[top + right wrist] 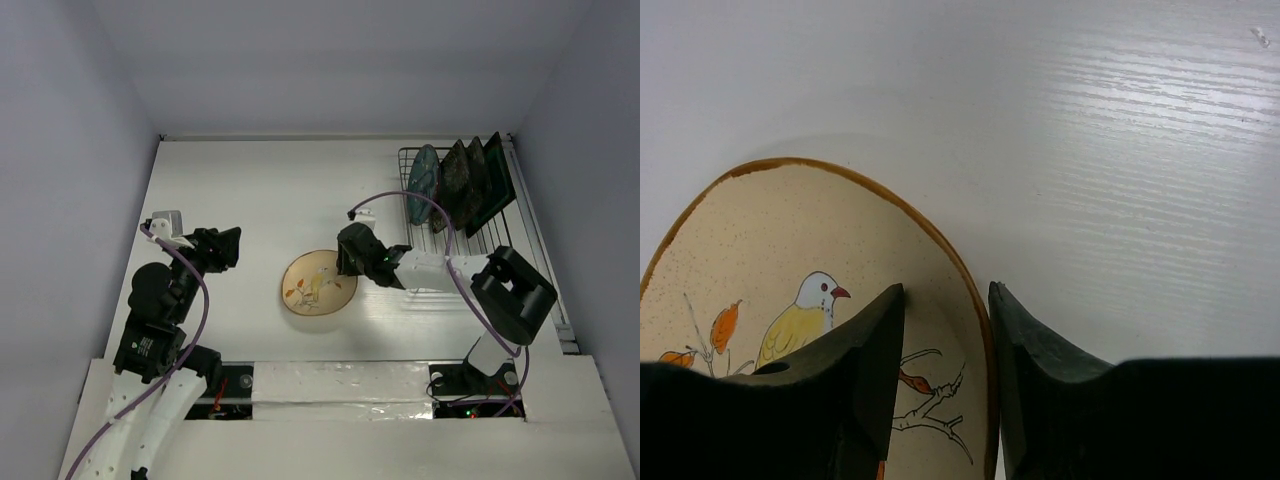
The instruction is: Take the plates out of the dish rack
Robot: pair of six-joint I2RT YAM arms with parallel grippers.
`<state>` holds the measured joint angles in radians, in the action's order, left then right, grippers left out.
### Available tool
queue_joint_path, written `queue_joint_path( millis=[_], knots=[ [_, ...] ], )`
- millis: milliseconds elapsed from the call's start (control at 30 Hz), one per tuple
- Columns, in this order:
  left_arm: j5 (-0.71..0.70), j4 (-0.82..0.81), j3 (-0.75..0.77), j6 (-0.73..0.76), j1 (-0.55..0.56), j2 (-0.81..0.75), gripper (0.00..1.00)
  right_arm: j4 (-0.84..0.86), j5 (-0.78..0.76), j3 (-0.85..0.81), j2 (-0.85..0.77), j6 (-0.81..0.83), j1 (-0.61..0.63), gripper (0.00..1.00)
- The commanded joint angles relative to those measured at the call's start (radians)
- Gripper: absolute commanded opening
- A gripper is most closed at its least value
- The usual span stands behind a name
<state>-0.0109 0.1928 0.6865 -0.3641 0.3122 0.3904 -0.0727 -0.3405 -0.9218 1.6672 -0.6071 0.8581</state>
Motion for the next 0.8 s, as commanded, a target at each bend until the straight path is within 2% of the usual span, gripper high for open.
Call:
queue_joint_path(
  millis=[0,67,133,267,333,433,567,633,667,700,733,767],
  knots=[
    [0.006,-0.033,-0.005,0.004,-0.004,0.004,0.53,-0.104,-0.057,0.049,0.023,0.027,0.009,0.42],
    [0.006,-0.033,-0.005,0.005,-0.004,0.002,0.53,-0.108,-0.063,0.052,0.013,0.021,0.009,0.43],
    [0.006,-0.032,-0.005,0.005,-0.004,0.002,0.53,-0.114,-0.069,0.052,-0.003,0.021,0.009,0.49],
    [0.018,-0.033,-0.007,0.004,-0.004,0.001,0.53,-0.125,-0.072,0.051,-0.023,0.018,0.009,0.51],
    [0.040,-0.033,-0.007,0.005,-0.004,0.005,0.53,-0.136,-0.077,0.051,-0.029,0.017,0.009,0.57],
    [0.042,-0.035,-0.007,0.005,-0.004,0.007,0.53,-0.156,-0.084,0.047,-0.059,0.013,0.009,0.57],
    [0.040,-0.035,-0.007,0.005,-0.004,0.005,0.53,-0.196,-0.098,0.000,-0.202,0.032,0.009,0.57],
    [0.040,-0.035,-0.007,0.005,-0.004,0.004,0.53,-0.216,-0.121,-0.032,-0.322,0.055,0.009,0.50],
    [0.040,-0.035,-0.005,0.007,-0.004,0.002,0.53,-0.229,-0.146,-0.054,-0.357,0.079,0.009,0.40],
    [0.038,-0.036,-0.005,0.007,-0.004,0.001,0.53,-0.248,-0.211,-0.098,-0.409,0.089,-0.011,0.09],
    [0.037,-0.035,-0.007,0.005,-0.004,-0.001,0.53,-0.277,-0.236,-0.118,-0.432,0.101,-0.034,0.00],
    [0.038,-0.035,-0.007,0.005,-0.004,-0.002,0.53,-0.282,-0.251,-0.132,-0.449,0.131,-0.063,0.00]
  ],
)
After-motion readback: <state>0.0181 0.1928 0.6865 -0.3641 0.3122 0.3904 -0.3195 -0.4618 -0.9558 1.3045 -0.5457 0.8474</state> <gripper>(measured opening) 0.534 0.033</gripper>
